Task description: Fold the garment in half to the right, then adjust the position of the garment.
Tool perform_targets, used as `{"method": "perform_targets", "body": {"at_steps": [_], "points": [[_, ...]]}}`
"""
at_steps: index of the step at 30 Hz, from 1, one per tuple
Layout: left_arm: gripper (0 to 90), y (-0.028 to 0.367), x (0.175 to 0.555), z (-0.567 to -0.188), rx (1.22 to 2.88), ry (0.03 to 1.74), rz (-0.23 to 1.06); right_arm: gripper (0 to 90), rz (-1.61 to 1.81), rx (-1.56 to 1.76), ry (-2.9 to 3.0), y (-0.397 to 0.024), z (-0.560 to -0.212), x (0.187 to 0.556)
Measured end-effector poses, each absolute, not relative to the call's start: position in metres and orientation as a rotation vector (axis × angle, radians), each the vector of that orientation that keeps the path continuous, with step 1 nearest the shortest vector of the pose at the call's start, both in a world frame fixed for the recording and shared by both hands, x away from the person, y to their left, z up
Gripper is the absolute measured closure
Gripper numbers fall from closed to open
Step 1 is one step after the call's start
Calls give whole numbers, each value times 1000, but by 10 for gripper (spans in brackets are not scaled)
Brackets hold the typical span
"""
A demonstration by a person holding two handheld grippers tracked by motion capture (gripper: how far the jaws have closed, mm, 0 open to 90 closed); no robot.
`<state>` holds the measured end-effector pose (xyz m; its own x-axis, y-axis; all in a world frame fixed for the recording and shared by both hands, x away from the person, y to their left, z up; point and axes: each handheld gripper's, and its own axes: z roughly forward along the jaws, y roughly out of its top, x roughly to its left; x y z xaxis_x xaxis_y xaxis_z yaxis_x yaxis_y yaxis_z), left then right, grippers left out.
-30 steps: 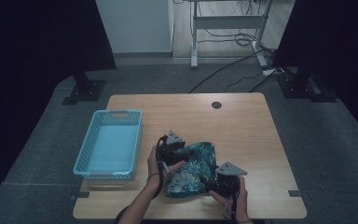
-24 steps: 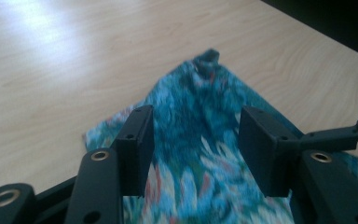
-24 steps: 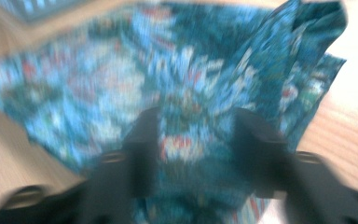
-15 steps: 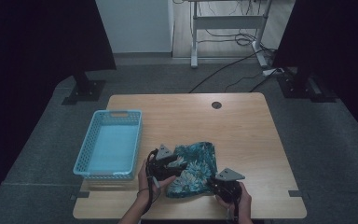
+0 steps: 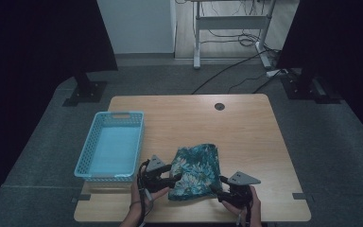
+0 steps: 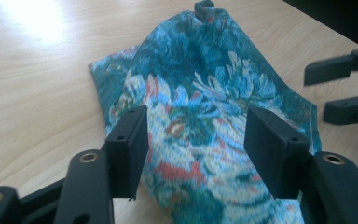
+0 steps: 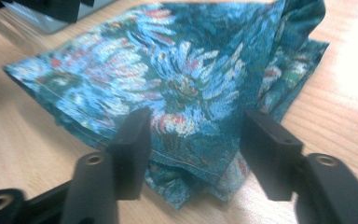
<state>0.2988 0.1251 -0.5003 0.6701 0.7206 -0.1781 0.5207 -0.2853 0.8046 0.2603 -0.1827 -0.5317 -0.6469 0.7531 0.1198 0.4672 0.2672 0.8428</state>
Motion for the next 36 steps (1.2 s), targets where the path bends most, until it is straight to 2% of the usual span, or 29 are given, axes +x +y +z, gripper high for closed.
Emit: {"method": "perform_targets", "body": {"at_steps": [7,13,36], "points": [[331,137,283,-505,1960,973,264,294,1323,1023,2267,-187,-525,247],[326,148,276,-512,1948,1001,265,264,1306,1006,2298,-188,-528,243],[327,148,281,-512,1926,1029,293,252,1311,1005,2291,-190,-524,244]]}}
